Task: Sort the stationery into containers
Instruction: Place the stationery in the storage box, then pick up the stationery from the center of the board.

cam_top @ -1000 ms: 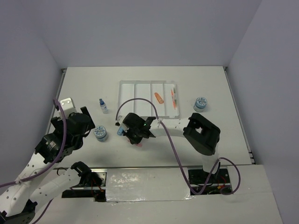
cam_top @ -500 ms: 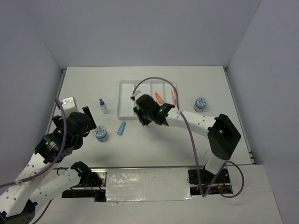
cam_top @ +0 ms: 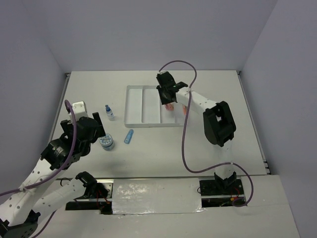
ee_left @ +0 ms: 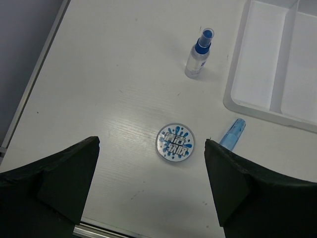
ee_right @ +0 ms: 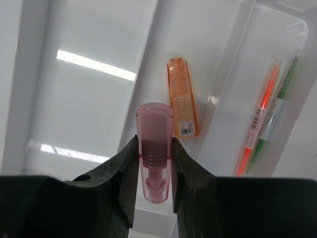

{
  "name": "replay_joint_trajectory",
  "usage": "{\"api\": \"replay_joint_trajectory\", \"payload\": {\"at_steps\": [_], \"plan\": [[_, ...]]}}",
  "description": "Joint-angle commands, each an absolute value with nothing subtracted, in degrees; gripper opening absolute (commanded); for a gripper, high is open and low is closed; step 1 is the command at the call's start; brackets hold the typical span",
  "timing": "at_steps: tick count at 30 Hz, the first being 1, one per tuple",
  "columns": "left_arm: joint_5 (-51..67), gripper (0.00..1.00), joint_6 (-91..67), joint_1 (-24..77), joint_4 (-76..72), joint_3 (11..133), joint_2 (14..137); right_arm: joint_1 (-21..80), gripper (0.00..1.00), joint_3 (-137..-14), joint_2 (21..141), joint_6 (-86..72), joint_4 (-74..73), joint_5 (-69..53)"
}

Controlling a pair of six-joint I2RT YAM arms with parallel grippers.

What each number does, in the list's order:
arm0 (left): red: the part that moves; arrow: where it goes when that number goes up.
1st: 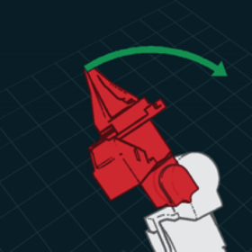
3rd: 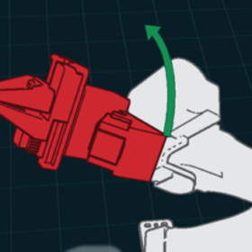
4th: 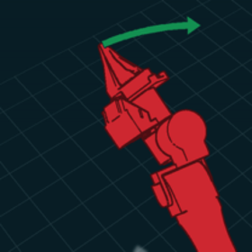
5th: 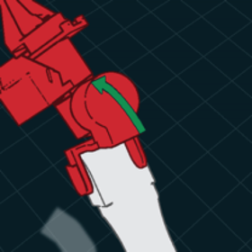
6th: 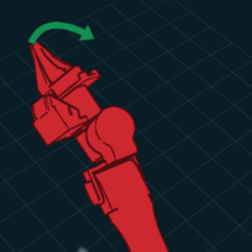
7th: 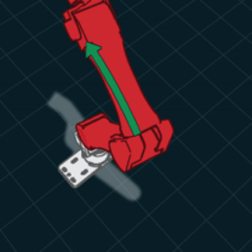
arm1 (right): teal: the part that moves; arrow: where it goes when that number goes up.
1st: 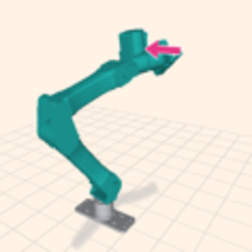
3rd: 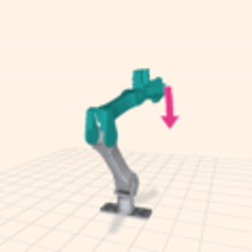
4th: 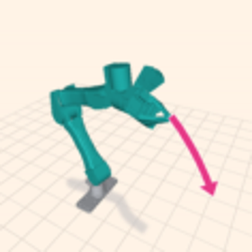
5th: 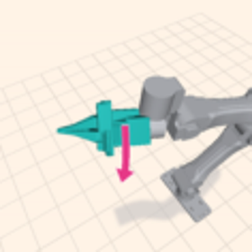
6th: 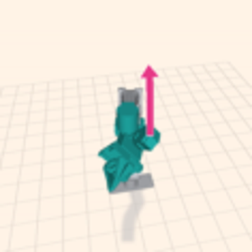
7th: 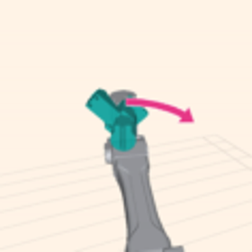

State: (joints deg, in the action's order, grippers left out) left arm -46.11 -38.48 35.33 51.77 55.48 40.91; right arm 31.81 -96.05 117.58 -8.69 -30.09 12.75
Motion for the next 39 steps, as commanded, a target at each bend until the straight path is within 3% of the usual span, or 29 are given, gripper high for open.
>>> {"api": "replay_joint_trajectory", "payload": {"at_steps": [1,3,4,8,11,12,16,21,27,39], "plan": [[-45.62,0.99,-36.56,34.98,49.57,55.37,41.31,30.23,0.22,-99.67,119.61,-9.05,-32.43,10.64],[-45.44,0.99,-36.48,34.98,49.39,55.37,41.4,30.23,0.34,-99.32,119.45,-9.93,-32.35,10.11],[-45.44,0.99,-36.47,34.98,49.39,55.2,41.4,30.23,0.48,-98.97,118.57,-10.37,-32.08,10.02],[-44.65,0.99,-35.86,34.98,48.78,55.02,41.57,30.24,0.76,-96.77,115.23,-11.34,-31.03,9.93],[-42.37,0.99,-34.37,34.98,47.47,54.67,41.84,30.32,0.8,-96.68,112.42,-11.69,-31.99,9.93],[-41.06,0.99,-32.8,34.98,45.72,54.23,42.01,30.5,0.98,-96.07,111.63,-11.52,-31.64,9.24],[-31.07,0.99,-29.63,34.98,42.12,53.62,44.46,30.76,1.0,-94.14,105.94,-13.61,-32.78,9.14],[-19.19,0.92,-34.8,35.16,38.77,54.85,56.91,32.08,1.0,-77.57,91.43,-17.31,-25.41,5.46],[-17.76,0.91,-35.86,35.51,32.44,54.23,70.72,37.16,1.0,-66.89,76.84,-16.7,-24.52,3.52],[-16.08,0.86,-32.35,32.79,22.32,52.29,88.41,41.75,1.0,-55.99,63.2,-17.75,-23.99,2.72]]}}
